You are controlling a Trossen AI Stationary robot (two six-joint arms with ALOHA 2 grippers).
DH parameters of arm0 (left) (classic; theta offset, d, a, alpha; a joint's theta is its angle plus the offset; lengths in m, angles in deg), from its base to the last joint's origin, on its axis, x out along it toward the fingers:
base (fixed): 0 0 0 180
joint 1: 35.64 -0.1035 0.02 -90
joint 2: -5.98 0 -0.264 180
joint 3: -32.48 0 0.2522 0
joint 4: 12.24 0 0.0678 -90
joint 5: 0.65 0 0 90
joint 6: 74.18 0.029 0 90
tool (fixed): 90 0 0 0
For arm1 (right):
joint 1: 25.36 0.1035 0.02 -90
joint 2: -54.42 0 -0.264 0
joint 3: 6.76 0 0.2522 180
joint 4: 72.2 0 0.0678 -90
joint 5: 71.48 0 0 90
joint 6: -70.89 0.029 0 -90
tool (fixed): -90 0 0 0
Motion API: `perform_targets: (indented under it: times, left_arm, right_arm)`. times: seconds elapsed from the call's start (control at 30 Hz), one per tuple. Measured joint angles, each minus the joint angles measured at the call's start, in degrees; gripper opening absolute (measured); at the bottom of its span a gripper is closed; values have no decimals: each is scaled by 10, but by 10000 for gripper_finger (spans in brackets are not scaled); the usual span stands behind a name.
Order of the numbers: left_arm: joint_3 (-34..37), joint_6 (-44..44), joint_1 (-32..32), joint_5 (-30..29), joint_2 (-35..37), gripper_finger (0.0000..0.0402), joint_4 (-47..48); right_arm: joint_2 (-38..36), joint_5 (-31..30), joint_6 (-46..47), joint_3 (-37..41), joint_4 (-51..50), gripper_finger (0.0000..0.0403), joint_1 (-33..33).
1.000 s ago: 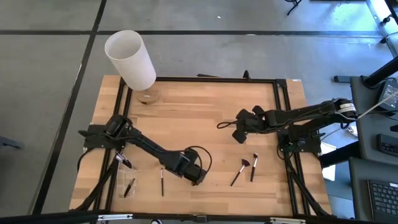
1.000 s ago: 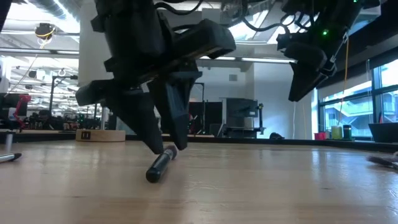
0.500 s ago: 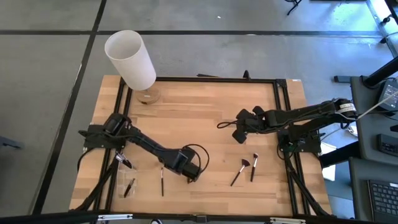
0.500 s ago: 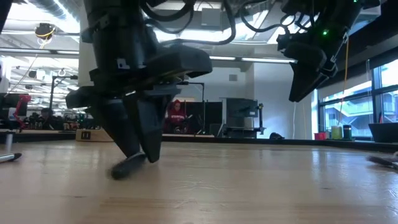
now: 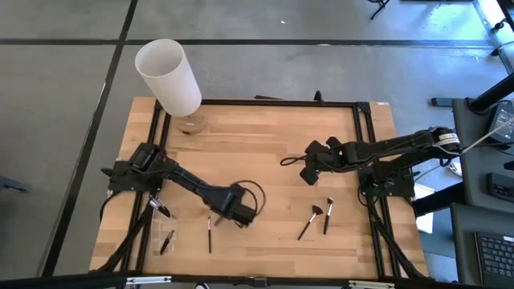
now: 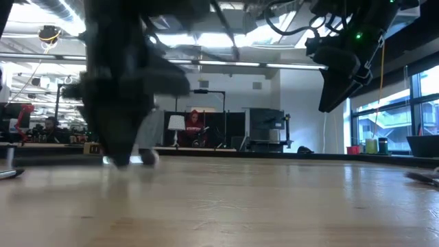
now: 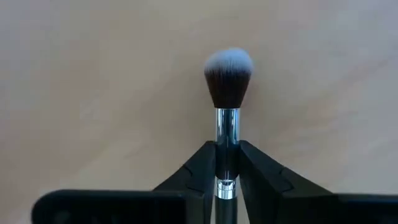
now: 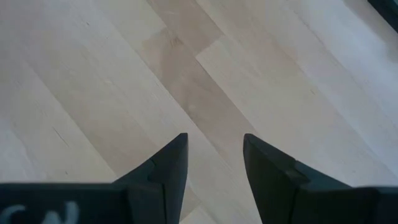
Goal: Put items in baskets/containers
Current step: Put the powder brush into the transparent organizer
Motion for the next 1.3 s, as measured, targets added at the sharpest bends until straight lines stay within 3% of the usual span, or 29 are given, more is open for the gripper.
perform_targets:
  times: [0.13,0.33,0.47,0.63,0.7,0.77,0.9,1.17,1.3]
  left_arm:
    - [-23,-53,34,-64,67,75,129]
    - [-31,-205,142,-141,165,62,279]
    - [-30,-304,233,-168,201,51,334]
    - [-30,-346,302,-263,210,45,381]
    - [-24,-305,304,-286,207,46,374]
    - [-11,-258,283,-271,201,51,354]
    - [27,-167,201,-168,192,76,316]
    - [129,153,44,-24,191,152,27]
    - [154,235,4,11,191,167,-6]
  right_arm:
    - [0,0,0,0,1,155,0]
    - [0,-6,2,0,2,155,0]
    - [0,-6,5,0,3,155,0]
    - [0,-6,13,0,11,155,0]
    - [0,-6,14,0,17,155,0]
    - [0,-6,13,0,22,155,0]
    - [0,-4,10,0,26,155,0]
    - [0,7,-15,0,24,155,1]
    - [0,7,-16,0,19,155,1]
